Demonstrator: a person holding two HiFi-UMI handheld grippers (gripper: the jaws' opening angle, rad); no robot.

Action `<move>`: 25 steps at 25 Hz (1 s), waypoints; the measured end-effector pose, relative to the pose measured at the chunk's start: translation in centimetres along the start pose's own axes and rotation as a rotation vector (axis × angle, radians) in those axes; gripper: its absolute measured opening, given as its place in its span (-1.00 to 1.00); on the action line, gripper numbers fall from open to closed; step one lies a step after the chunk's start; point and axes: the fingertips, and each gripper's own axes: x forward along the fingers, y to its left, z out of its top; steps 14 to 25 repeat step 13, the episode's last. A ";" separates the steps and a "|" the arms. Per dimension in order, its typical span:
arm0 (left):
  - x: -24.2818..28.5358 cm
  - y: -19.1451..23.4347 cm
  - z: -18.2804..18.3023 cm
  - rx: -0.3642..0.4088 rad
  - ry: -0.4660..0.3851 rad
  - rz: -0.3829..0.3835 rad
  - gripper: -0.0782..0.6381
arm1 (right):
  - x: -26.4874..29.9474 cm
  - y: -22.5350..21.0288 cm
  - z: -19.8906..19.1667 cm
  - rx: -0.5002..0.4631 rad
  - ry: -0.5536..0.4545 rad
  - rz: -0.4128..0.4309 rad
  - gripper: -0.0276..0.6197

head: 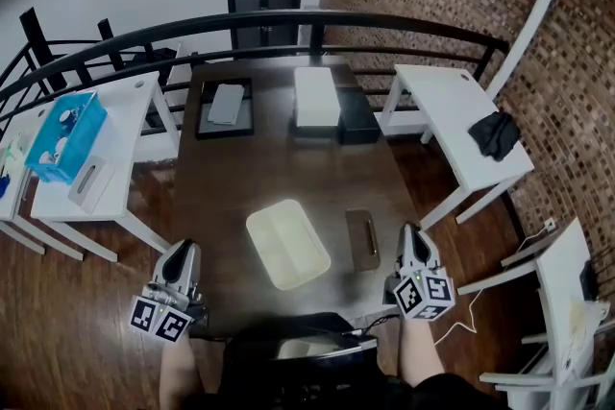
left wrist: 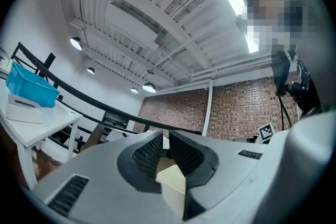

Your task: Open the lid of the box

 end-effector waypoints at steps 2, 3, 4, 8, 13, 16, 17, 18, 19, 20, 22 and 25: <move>-0.3 0.3 0.2 0.001 -0.006 0.010 -0.70 | -0.1 -0.2 -0.1 -0.002 -0.004 -0.004 -0.91; -0.3 0.5 0.2 0.002 -0.009 0.013 -0.70 | 0.0 -0.2 -0.1 -0.007 -0.007 -0.006 -0.91; -0.3 0.6 0.3 0.002 -0.010 0.015 -0.70 | 0.0 -0.1 0.0 -0.011 -0.008 -0.008 -0.91; -0.2 0.3 0.4 -0.019 -0.019 0.007 -0.70 | 0.2 0.4 0.0 -0.020 -0.009 -0.009 -0.91; 0.1 -0.7 0.1 -0.016 -0.008 -0.021 -0.70 | -0.2 0.5 -0.3 -0.014 -0.009 -0.014 -0.91; 0.1 -0.7 0.1 -0.016 -0.008 -0.021 -0.70 | -0.2 0.5 -0.3 -0.014 -0.009 -0.014 -0.91; 0.1 -0.7 0.1 -0.016 -0.008 -0.021 -0.70 | -0.2 0.5 -0.3 -0.014 -0.009 -0.014 -0.91; 0.1 -0.7 0.1 -0.016 -0.008 -0.021 -0.70 | -0.2 0.5 -0.3 -0.014 -0.009 -0.014 -0.91; 0.1 -0.7 0.1 -0.016 -0.008 -0.021 -0.70 | -0.2 0.5 -0.3 -0.014 -0.009 -0.014 -0.91; 0.1 -0.7 0.1 -0.016 -0.008 -0.021 -0.70 | -0.2 0.5 -0.3 -0.014 -0.009 -0.014 -0.91; 0.1 -0.7 0.1 -0.016 -0.008 -0.021 -0.70 | -0.2 0.5 -0.3 -0.014 -0.009 -0.014 -0.91; 0.1 -0.7 0.1 -0.016 -0.008 -0.021 -0.70 | -0.2 0.5 -0.3 -0.014 -0.009 -0.014 -0.91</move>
